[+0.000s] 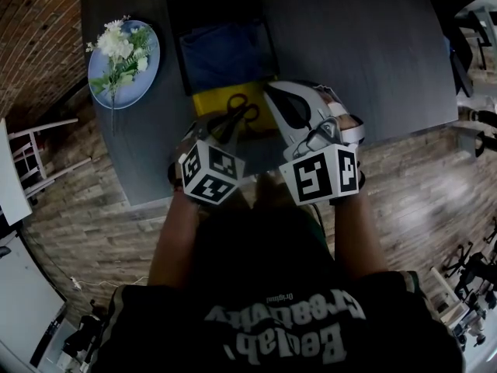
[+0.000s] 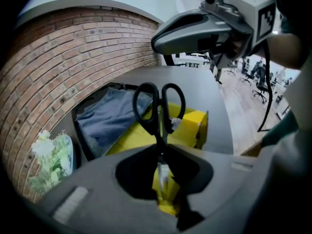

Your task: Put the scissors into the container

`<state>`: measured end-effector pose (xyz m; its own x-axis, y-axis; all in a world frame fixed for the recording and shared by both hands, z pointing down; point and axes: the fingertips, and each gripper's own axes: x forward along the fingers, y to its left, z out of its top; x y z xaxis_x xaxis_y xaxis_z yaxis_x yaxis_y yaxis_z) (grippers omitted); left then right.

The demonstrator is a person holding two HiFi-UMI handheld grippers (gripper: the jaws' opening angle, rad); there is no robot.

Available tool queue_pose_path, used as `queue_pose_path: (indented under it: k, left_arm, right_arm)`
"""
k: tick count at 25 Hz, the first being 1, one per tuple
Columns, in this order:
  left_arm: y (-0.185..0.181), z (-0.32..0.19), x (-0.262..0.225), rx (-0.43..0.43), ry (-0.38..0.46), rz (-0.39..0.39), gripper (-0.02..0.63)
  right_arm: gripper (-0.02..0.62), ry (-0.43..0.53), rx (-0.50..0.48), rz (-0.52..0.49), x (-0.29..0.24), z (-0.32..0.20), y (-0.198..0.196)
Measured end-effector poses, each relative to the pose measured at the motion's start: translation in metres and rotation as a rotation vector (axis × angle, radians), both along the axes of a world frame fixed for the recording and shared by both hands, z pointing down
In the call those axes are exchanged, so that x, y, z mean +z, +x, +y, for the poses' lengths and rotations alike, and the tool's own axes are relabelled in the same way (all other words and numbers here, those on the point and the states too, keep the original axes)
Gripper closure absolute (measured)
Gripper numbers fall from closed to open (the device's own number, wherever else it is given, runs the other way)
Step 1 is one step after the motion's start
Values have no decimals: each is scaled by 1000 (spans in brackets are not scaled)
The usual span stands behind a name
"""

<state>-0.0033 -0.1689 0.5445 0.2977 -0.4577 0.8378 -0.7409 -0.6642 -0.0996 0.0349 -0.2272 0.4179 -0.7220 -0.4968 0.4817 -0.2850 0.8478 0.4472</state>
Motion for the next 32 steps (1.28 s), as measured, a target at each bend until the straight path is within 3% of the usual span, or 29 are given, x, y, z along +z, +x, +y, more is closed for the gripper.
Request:
queue_pose_path:
  k: [16,32]
  left_arm:
    - [5,-1,17,11,-39,35,546]
    - [9,-1,26,43,-87,20,546]
  right_arm:
    - [589,-57,27,20,23,-4,4]
    - [589,-94,86,45,35,-7,27]
